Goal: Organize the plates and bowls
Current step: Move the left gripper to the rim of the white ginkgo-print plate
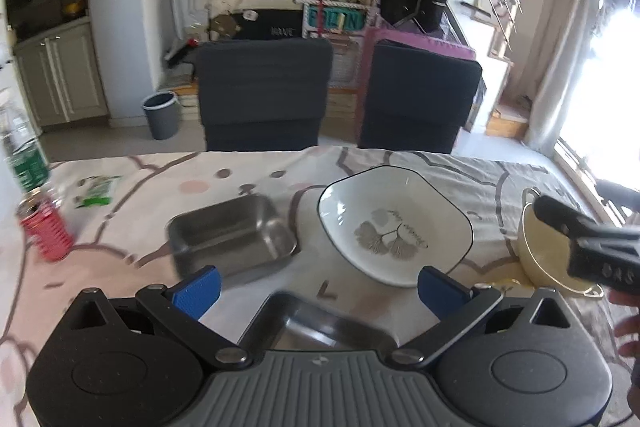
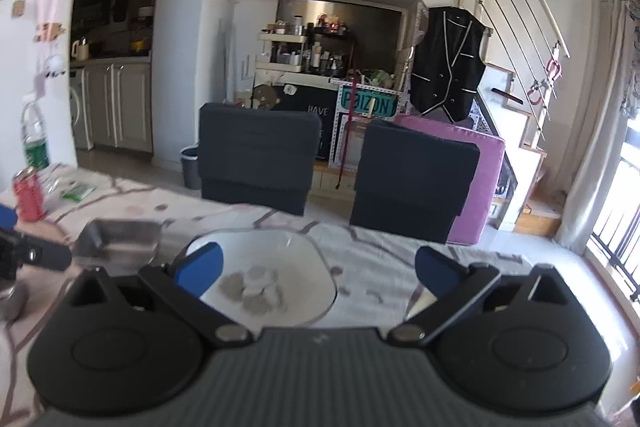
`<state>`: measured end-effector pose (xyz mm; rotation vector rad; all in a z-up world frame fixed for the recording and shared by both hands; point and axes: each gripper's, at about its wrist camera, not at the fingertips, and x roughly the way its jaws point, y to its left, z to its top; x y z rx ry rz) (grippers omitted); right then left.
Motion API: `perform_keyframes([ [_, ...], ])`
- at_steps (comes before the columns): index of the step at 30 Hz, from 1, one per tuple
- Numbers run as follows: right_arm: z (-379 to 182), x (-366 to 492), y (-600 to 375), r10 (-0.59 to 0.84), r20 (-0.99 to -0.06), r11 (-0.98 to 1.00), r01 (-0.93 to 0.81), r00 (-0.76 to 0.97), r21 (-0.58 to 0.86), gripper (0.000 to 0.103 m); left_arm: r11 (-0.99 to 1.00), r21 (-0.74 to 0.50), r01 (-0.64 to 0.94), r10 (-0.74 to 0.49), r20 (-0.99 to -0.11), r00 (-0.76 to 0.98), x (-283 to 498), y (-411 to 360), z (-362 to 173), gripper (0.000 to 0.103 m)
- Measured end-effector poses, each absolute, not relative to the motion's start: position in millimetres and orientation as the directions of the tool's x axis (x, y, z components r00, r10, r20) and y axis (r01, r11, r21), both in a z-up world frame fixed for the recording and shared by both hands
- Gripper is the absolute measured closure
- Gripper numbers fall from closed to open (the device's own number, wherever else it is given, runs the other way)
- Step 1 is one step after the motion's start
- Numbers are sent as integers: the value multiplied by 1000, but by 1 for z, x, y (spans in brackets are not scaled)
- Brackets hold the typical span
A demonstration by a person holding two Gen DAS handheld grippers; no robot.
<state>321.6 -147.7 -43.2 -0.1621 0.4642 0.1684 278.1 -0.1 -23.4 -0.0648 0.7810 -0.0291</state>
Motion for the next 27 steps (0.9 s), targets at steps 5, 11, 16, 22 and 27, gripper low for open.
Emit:
perform_keyframes([
  [5, -52, 395, -165, 116, -499, 989, -147, 859, -23, 0, 996, -84, -19, -47, -709, 704, 321, -4, -34, 0],
  [11, -96, 463, -198, 135, -600, 987, -52, 788, 154, 5, 992, -127, 11, -98, -707, 701, 354, -7, -51, 0],
  [16, -131, 500, -218, 211, -671, 957, -10, 711, 290, 48, 961, -277, 9, -198, -662, 723, 367, 8, -68, 0],
  [22, -153, 514, -210, 276, -702, 950, -73, 656, 305, 66, 947, -321, 27, -250, -681, 688, 374, 7, -83, 0],
  [27, -163, 524, -194, 216, -729, 969, -51, 649, 241, 91, 934, -356, -29, -257, -727, 637, 378, 10, -92, 0],
])
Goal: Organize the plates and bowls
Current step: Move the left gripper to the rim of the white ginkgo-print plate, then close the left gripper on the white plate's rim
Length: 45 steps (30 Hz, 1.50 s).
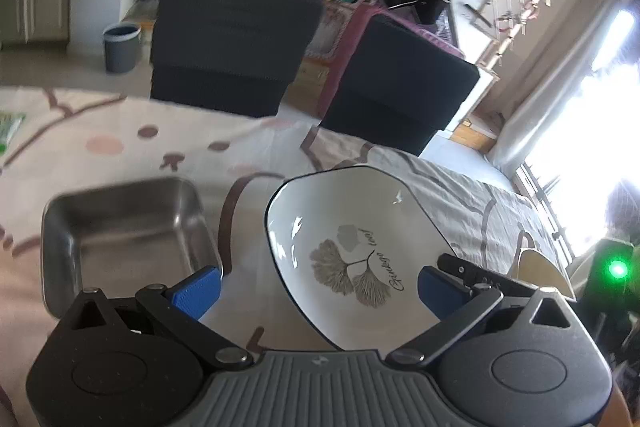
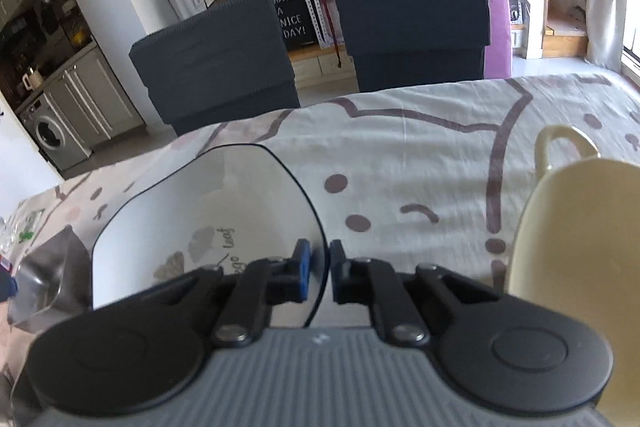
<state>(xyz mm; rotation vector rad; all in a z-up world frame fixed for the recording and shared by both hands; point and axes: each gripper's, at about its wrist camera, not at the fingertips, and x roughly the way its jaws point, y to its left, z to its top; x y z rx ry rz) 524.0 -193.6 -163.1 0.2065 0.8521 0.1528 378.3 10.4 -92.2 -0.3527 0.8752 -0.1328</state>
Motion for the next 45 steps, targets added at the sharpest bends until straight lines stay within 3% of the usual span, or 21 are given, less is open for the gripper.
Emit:
perform_keyframes([
  [5, -154, 518, -182, 186, -777, 979, -49, 602, 196, 91, 882, -460, -100, -300, -714, 633, 382, 26, -98, 2],
  [9, -154, 470, -168, 174, -807, 984, -118, 565, 130, 86, 849, -518, -109, -349, -703, 620, 387, 34, -107, 14],
  [14, -152, 469, -179, 242, -790, 969, -103, 563, 223, 84, 874, -484, -48, -362, -713, 601, 395, 33, -115, 36],
  [18, -156, 483, -192, 285, -729, 953, -100, 623, 287, 78, 889, -456, -39, -346, -725, 596, 401, 33, -125, 42],
  [25, -167, 494, -187, 277, -736, 955, -95, 617, 280, 77, 888, -455, -67, -339, -745, 574, 408, 35, -144, 55],
  [27, -170, 496, -185, 272, -748, 959, -102, 605, 266, 82, 897, -438, -60, -327, -748, 577, 410, 32, -147, 57],
  [29, -175, 501, -186, 271, -761, 959, -96, 590, 267, 87, 907, -419, -46, -319, -754, 574, 412, 29, -151, 70],
  [35, -182, 506, -190, 322, -748, 937, -84, 580, 338, 87, 936, -352, -24, -275, -769, 577, 417, 21, -155, 79],
  [38, -188, 510, -201, 362, -734, 910, -46, 575, 412, 87, 952, -307, -15, -242, -778, 579, 419, 18, -157, 90],
  [41, -193, 511, -207, 393, -719, 881, -12, 573, 473, 89, 957, -290, -6, -232, -776, 586, 420, 17, -159, 90],
  [45, -187, 507, -198, 357, -730, 913, -55, 583, 403, 89, 963, -269, 4, -219, -774, 594, 418, 15, -158, 89],
])
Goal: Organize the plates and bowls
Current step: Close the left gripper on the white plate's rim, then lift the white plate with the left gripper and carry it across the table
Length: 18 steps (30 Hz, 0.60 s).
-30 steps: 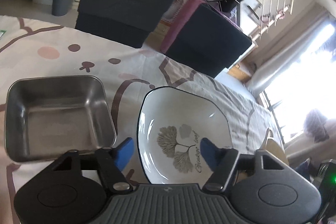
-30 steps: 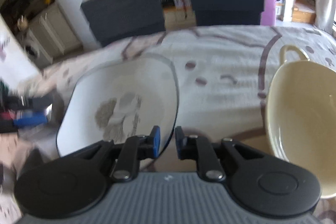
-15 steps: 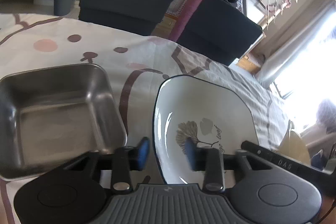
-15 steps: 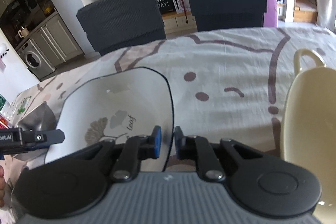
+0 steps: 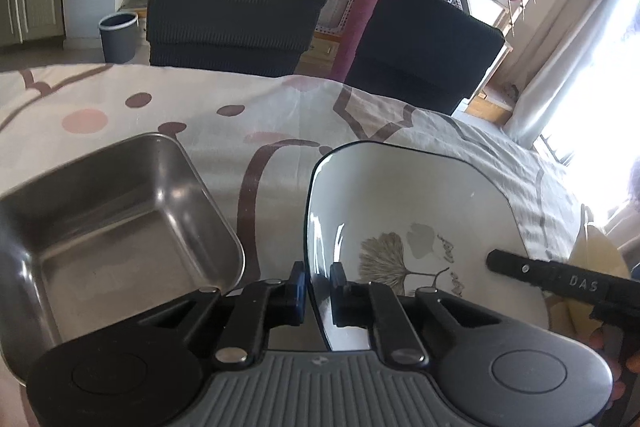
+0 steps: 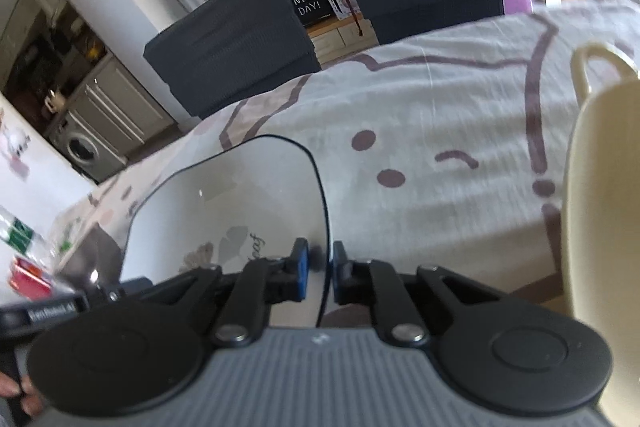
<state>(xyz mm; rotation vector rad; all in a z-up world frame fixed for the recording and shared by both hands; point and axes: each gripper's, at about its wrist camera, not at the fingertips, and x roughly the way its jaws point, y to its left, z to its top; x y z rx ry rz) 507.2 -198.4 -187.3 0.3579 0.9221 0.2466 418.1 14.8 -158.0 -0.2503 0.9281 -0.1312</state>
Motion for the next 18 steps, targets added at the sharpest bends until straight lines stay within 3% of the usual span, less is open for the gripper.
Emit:
perform_keyframes([
  [6, -166, 496, -186, 313, -710, 939, -95, 630, 330, 89, 977, -212, 39, -188, -754, 629, 404, 4, -134, 87],
  [18, -65, 419, -187, 307, -617, 949, -188, 724, 252, 89, 981, -173, 86, -181, -665, 724, 319, 0, -25, 88],
])
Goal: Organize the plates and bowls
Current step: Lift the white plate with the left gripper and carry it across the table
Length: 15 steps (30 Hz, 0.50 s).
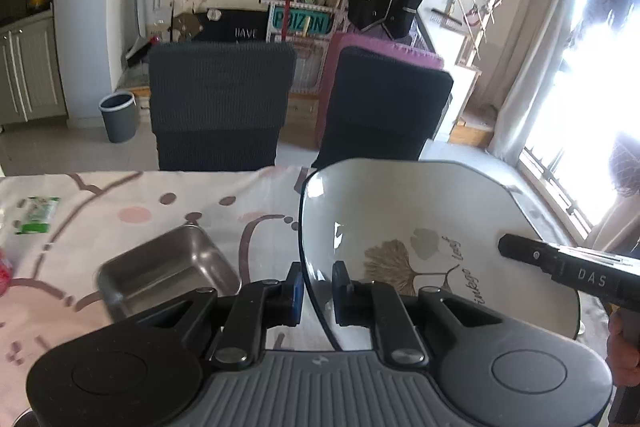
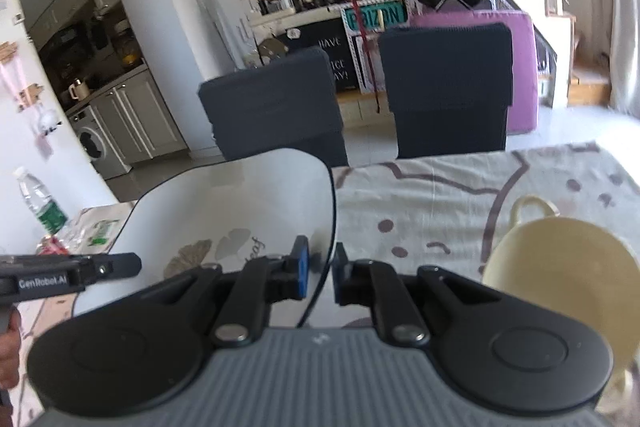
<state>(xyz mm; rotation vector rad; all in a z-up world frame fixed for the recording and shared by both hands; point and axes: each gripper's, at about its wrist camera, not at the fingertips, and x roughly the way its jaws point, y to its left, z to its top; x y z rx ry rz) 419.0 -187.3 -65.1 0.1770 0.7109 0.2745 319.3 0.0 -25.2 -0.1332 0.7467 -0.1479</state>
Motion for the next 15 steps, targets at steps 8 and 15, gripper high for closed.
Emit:
perform_keyframes([
  [8, -28, 344, -177, 316, -624, 948, -212, 715, 238, 89, 980, -168, 106, -190, -644, 741, 231, 17, 1, 88],
  [15, -38, 281, -165, 335, -656, 942, -214, 676, 260, 89, 979, -180, 92, -191, -675, 713, 154, 34, -21, 87],
])
